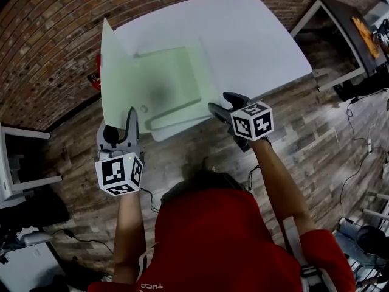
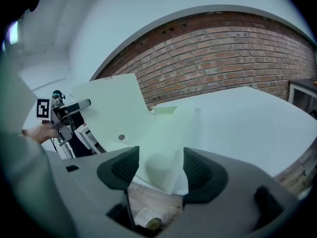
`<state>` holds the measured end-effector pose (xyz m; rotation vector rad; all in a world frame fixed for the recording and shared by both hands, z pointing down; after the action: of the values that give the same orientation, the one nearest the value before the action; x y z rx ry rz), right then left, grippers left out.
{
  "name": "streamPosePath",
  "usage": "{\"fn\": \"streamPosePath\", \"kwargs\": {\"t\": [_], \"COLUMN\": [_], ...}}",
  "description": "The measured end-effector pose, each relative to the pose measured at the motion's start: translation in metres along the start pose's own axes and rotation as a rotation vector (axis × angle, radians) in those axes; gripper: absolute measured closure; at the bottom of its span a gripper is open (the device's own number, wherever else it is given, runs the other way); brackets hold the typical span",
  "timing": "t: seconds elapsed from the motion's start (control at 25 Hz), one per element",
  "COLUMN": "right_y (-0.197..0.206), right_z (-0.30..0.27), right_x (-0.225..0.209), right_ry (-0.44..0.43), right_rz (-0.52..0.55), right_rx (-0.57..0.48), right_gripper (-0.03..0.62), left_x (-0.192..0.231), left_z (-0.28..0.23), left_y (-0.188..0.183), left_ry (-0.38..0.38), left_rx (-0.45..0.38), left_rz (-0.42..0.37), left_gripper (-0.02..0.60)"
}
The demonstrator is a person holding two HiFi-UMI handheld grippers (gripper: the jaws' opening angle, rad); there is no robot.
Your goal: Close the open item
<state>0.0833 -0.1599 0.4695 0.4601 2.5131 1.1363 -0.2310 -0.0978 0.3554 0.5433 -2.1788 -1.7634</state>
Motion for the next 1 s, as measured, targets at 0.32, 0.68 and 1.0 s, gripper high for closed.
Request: {"fn": "streamPosePath", "kwargs": {"t": [0.32, 0.68, 1.0], "right_y": [0.003, 0.004, 0.002], "right_z": [-0.008, -0.015, -0.018], "right_x": [-0.001, 0.0, 0.001], "right_ry": [-0.028, -0.057, -0.096], "right_rz": [0.013, 0.039, 0.055], "right_rx": [0.025, 0.044, 0.042], "right_gripper": [0.339, 0.341, 0.341], "left_x": [-0.004, -0.023, -0.053], "left_z": [0.003, -0.01, -0.038], "left_y": [-0.009, -0.014, -0.016], "left_ry": [-0.035, 0.007, 0.089], "left_rx": [-0.039, -0.042, -0.011], "left_rz": [-0.019, -0.036, -0.077], "left_gripper": [0.499, 0.522, 0.52]}}
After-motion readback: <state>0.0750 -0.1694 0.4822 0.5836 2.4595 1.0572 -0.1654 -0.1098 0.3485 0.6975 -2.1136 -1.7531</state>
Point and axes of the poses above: the fingertips, and each gripper's own axes: z backward along the fingers, x to its left, y out of its underside, the point moved 8 cm from there along z, backward along the fingers, and after that the axes turned 13 degrees about y, right-handed, at the moved point
